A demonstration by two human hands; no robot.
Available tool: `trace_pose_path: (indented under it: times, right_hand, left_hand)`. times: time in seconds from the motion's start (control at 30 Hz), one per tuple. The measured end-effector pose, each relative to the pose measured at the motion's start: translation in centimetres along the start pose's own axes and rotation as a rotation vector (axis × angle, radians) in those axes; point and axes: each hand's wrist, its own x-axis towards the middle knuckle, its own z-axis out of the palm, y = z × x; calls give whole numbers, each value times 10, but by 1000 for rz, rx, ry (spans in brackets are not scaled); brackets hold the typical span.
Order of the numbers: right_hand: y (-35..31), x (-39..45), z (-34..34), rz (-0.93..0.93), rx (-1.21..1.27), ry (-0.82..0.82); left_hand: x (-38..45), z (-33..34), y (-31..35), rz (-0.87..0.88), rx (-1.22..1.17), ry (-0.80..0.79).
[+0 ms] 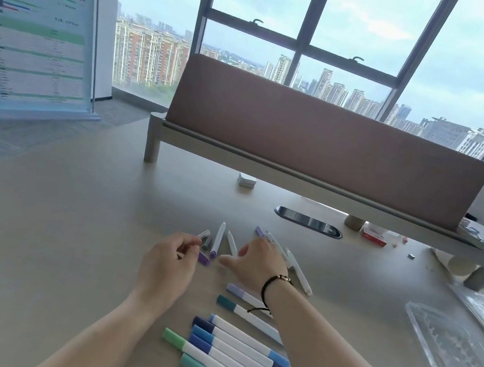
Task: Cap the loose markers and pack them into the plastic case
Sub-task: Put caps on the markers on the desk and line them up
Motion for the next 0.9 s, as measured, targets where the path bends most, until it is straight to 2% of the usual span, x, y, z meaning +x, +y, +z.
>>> trace_pose_path:
  times: [0.13, 0.23, 0.3, 0.43, 0.53, 0.6, 0.77, 0.9]
  right_hand:
    - [4, 3, 7, 69, 0, 16]
    - [18, -10, -9, 85, 137, 62]
    - [32, -26, -21, 117, 355, 129]
    - [72, -70, -36, 224, 968, 215]
    - [102, -94, -38, 303, 1338, 206]
    - [113, -102, -37, 309, 1477, 194]
    - [112, -103, -32, 237, 1515, 159]
    - [112, -100, -29, 224, 1539, 175]
  left_hand:
    - [0, -2, 1, -3, 7, -17]
    - [-1, -3, 2, 5, 27, -37]
    - [-1, -3, 1, 7, 42, -41]
    - [-2, 0, -1, 34, 70, -49]
    - [-7, 4, -1, 126, 127, -56]
    - [-11, 8, -1, 177, 182, -81]
    - [-14, 12, 6, 278, 281, -101]
    - [5, 28, 28, 370, 346, -176]
